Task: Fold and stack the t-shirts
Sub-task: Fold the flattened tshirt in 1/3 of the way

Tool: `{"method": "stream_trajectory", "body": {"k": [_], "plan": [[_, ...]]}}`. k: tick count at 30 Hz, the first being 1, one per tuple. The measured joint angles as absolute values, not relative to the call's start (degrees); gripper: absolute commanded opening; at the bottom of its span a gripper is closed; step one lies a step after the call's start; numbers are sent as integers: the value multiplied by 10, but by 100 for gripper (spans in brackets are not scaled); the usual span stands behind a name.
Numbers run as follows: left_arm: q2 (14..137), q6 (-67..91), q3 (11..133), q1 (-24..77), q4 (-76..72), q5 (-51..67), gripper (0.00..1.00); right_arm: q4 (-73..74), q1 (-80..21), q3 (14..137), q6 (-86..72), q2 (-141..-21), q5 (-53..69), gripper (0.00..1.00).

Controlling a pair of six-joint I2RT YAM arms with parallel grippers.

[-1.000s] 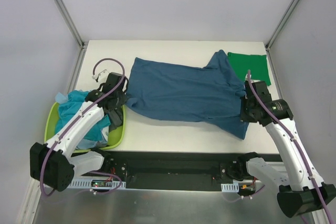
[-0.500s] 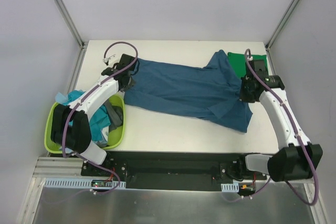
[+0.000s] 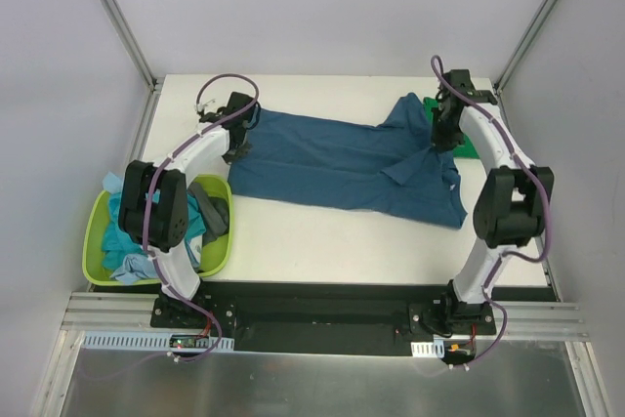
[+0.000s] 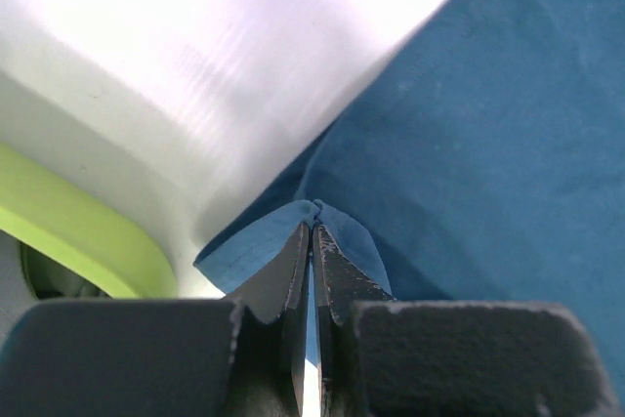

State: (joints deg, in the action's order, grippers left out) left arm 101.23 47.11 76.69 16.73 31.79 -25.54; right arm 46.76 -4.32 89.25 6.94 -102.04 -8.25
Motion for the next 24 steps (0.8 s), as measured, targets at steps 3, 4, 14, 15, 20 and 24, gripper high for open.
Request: {"method": "stream_trajectory", "body": {"k": [3,4,14,15,20,24], "plan": [[1027,471,769,156,318,-259,0,462,-43,962,85,-1088,-80,4],[1030,471,769,153,318,-260,2,460,-43,984,88,-1108,-81,5],[1064,445,812,142,320,-260,99,456,-43,1078,91,-1196,-68,76],[1063,440,818,142,320,-258,99,456,-43,1081,90,-1195,-68,83],[1038,410,828,144,317,-210,99,424,-43,1000,62,-1110,-47,96],[1026,378,831,165,306,-148,99,386,-43,848,18,-971,42,96]]}}
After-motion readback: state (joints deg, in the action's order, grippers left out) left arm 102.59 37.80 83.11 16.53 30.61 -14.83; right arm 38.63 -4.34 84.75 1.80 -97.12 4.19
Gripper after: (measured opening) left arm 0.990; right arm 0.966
